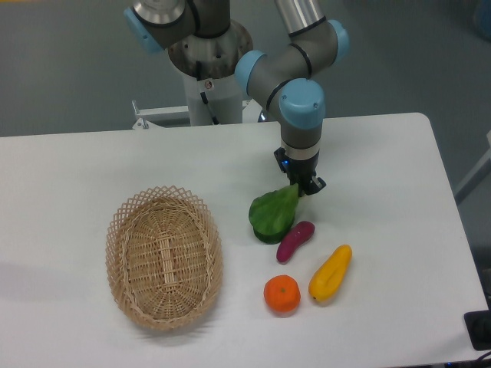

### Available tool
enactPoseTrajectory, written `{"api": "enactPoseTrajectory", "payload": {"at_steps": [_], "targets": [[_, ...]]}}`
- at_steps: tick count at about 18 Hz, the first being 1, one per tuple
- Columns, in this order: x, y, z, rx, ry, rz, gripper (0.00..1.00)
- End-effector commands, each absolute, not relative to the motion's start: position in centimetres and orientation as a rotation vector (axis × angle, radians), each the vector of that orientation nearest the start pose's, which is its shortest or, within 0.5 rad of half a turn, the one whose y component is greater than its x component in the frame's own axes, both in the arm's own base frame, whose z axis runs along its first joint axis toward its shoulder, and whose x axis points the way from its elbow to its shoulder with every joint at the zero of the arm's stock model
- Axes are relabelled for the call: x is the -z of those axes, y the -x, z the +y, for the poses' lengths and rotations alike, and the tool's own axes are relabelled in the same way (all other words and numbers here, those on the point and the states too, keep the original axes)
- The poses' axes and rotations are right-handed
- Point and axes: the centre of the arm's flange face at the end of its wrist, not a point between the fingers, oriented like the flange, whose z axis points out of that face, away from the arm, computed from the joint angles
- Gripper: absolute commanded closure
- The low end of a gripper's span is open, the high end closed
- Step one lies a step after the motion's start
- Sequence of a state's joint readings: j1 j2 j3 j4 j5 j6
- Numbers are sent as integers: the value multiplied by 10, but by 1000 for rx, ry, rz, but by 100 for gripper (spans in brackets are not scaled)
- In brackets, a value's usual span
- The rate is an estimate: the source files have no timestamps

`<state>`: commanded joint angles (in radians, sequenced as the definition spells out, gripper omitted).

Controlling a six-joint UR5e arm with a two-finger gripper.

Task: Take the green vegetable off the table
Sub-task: 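Lift the grasped bok choy up off the table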

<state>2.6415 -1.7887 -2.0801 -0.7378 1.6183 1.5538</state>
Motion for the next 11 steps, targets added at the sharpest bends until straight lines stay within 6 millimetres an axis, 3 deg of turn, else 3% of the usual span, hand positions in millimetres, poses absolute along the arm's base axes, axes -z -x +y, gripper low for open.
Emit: {"api": "enactPoseTrajectory", "payload": {"at_steps": [6,11], "targets": [[-274,373,342,-121,3062,817,68],[-314,378,350,-106,3048,805,68]]}}
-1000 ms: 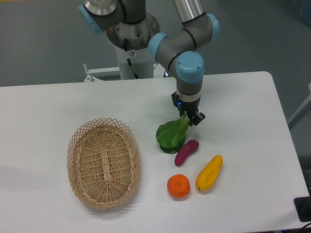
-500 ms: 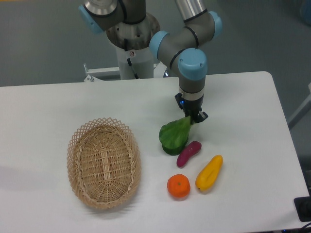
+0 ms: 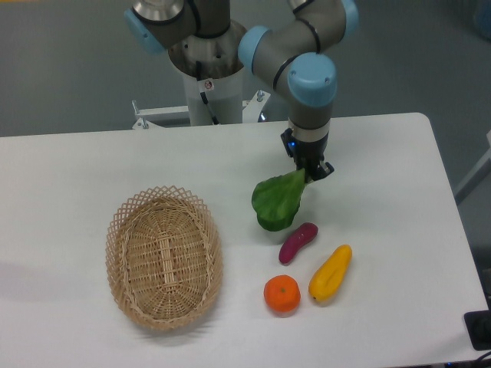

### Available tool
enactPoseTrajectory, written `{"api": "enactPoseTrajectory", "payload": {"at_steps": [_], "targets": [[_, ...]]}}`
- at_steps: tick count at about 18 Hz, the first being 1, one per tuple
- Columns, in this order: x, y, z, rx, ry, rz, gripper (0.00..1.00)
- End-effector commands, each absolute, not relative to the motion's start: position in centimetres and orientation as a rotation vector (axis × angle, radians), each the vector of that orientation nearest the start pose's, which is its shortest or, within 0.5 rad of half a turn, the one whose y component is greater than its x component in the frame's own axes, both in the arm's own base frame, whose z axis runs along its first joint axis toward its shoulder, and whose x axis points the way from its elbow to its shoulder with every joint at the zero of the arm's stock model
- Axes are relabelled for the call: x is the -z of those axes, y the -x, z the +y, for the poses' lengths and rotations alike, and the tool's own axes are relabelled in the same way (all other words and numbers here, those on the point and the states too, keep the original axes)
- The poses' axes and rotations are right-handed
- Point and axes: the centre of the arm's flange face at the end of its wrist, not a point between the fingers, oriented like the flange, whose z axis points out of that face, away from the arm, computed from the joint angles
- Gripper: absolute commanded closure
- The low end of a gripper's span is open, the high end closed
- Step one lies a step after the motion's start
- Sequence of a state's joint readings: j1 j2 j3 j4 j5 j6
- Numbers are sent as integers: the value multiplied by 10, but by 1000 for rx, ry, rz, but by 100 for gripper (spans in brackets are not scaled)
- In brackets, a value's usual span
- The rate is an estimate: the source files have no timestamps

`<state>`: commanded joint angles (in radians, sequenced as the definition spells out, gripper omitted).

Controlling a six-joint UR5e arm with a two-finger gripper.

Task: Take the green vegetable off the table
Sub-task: 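Lift the grasped bok choy up off the table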

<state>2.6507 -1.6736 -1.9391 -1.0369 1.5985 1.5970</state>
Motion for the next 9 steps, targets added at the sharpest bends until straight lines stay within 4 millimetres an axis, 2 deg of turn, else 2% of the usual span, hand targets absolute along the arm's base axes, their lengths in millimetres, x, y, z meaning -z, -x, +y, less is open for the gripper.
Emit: {"api": "enactPoseTrajectory", "payload": {"at_steps": [2,7,9], "targets": [[-331,379,355,-140,2996,777,67],[-377,385,366,-189,2896,574,67],[-387,382,373,-182,2854,533,67]]}}
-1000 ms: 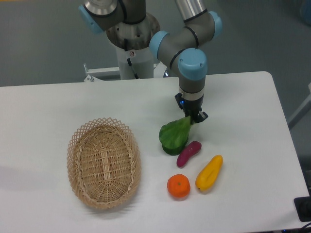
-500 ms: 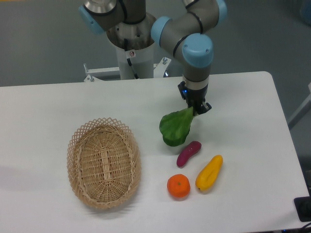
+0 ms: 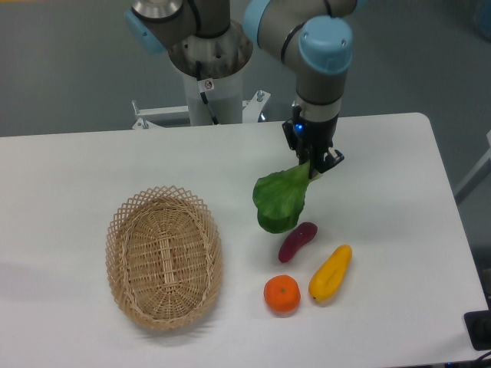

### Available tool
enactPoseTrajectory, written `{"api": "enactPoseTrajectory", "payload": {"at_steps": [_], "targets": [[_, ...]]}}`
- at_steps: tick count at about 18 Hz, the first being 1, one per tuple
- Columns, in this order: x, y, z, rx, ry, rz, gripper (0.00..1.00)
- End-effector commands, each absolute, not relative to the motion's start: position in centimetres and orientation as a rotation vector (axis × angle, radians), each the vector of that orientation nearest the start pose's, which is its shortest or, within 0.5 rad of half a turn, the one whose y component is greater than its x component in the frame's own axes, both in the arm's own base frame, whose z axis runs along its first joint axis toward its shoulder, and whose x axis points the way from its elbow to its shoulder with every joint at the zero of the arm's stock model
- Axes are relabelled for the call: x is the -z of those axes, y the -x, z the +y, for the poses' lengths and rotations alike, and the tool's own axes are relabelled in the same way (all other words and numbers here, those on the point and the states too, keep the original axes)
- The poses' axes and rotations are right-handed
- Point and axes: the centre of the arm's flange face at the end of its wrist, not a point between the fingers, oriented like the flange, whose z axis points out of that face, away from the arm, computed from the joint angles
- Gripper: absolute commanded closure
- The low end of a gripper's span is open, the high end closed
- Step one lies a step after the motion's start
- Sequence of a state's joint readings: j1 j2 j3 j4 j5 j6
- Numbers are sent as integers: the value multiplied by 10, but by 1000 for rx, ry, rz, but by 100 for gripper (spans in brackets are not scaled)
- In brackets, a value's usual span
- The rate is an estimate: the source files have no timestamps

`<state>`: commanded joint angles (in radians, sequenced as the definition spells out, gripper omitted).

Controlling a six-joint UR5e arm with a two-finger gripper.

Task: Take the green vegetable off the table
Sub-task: 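Lift the grasped bok choy up off the table, then hold the bok choy raised above the table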

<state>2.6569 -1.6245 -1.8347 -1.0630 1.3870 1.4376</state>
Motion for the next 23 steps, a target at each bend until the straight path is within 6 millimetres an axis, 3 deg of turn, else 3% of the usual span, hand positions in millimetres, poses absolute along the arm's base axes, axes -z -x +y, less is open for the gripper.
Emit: {"api": "enactPoseTrajectory", "payload": {"at_steps": [3,6,23], "targets": [[-405,379,382,-180,2791,444,67],[-410,381,383,-182,2776,415,67],[-412,385,380,-191,2775,382,67]]}}
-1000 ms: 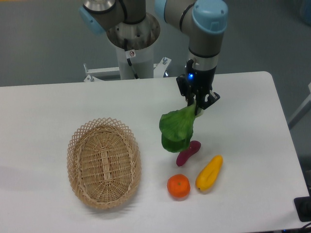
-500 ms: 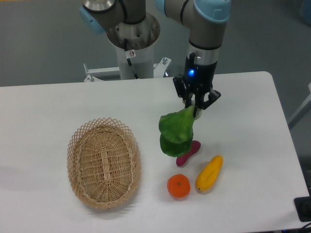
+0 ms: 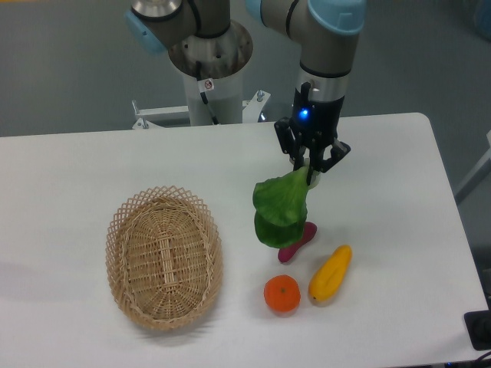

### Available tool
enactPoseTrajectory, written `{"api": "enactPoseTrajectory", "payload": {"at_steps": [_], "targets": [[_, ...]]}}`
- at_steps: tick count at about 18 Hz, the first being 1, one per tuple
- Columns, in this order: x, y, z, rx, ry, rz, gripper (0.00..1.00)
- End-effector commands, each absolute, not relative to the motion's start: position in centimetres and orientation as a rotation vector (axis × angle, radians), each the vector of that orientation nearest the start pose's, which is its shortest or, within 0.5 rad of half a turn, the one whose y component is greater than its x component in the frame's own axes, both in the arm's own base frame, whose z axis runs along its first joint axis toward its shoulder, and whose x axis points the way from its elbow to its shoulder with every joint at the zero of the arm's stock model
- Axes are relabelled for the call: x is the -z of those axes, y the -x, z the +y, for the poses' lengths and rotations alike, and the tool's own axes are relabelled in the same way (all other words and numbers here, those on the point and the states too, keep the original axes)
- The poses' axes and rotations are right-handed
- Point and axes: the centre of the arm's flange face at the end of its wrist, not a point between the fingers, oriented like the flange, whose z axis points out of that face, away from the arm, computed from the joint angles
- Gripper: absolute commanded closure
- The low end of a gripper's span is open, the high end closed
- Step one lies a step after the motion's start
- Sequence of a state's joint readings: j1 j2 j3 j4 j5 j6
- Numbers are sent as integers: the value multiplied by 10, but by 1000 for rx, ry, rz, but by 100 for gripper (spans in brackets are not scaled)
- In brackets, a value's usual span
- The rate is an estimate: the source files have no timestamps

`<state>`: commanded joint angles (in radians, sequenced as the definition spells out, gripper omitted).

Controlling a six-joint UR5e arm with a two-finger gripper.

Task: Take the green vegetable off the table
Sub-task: 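Hold the bok choy raised above the table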

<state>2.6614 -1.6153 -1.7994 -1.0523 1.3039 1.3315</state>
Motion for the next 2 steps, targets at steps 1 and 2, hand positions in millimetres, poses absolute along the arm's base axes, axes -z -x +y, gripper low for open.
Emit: {"api": "enactPoseTrajectory", "payload": {"at_steps": [1,2], "targets": [[-412,385,380,-191,2775,382,67],[-412,385,380,-191,2775,382,67]]}}
